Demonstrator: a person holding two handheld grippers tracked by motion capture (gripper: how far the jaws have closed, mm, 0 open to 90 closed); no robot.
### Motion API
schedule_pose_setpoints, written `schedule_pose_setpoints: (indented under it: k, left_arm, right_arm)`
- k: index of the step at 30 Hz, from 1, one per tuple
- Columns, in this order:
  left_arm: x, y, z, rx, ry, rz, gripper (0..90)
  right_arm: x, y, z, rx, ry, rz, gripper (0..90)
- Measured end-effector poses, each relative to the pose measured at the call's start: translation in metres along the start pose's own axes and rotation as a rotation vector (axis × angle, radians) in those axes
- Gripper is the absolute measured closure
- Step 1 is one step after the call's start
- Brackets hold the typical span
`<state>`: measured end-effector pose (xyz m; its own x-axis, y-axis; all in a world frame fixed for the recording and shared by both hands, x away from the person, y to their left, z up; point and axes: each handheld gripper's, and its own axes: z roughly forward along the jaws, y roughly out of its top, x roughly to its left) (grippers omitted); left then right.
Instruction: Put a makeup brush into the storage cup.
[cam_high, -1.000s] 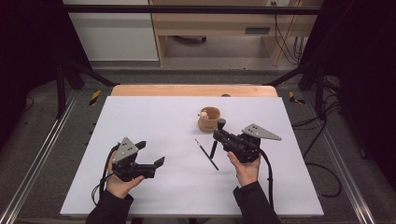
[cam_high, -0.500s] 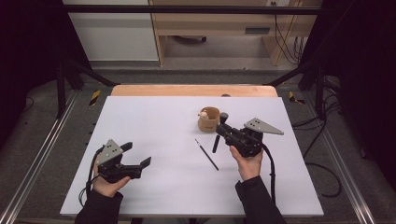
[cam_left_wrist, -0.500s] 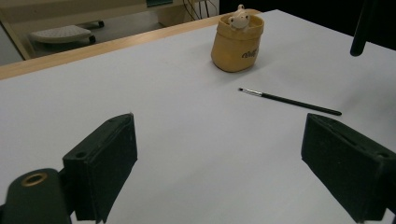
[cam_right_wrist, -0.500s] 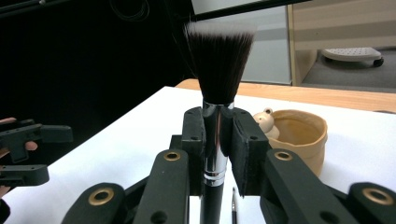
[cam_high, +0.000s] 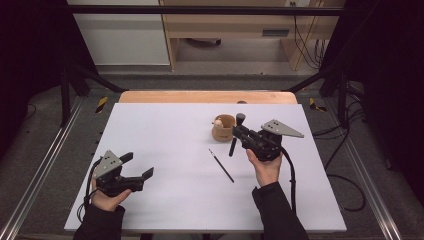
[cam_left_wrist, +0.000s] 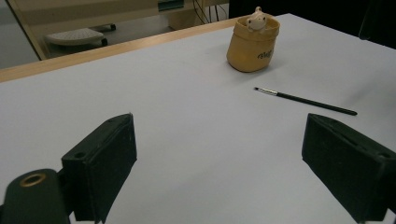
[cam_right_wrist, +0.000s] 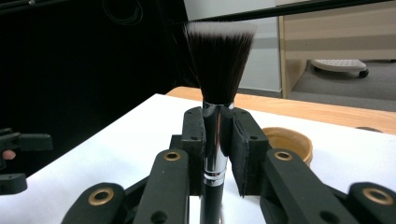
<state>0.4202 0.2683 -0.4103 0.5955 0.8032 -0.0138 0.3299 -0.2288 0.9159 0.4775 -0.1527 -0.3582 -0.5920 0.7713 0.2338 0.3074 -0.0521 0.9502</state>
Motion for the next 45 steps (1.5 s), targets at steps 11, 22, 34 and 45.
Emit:
schedule_pose_setpoints:
  k: [11,22,34,45]
  left_arm:
    - [0.007,-0.005,-0.004,0.001,0.018,-0.003,9.3]
    - [0.007,-0.006,-0.003,0.008,0.020,-0.006,9.3]
    - [0.008,-0.007,-0.002,0.011,0.019,-0.006,9.3]
    - [0.008,-0.007,-0.002,0.010,0.019,-0.008,9.3]
  right_arm:
    - [-0.005,0.009,0.008,-0.011,-0.024,-0.024,77.0]
    - [-0.013,0.018,0.020,-0.023,-0.056,-0.024,77.0]
    - [-0.022,0.027,0.034,-0.030,-0.105,-0.045,77.0]
    - [-0.027,0.035,0.045,-0.027,-0.143,-0.072,77.0]
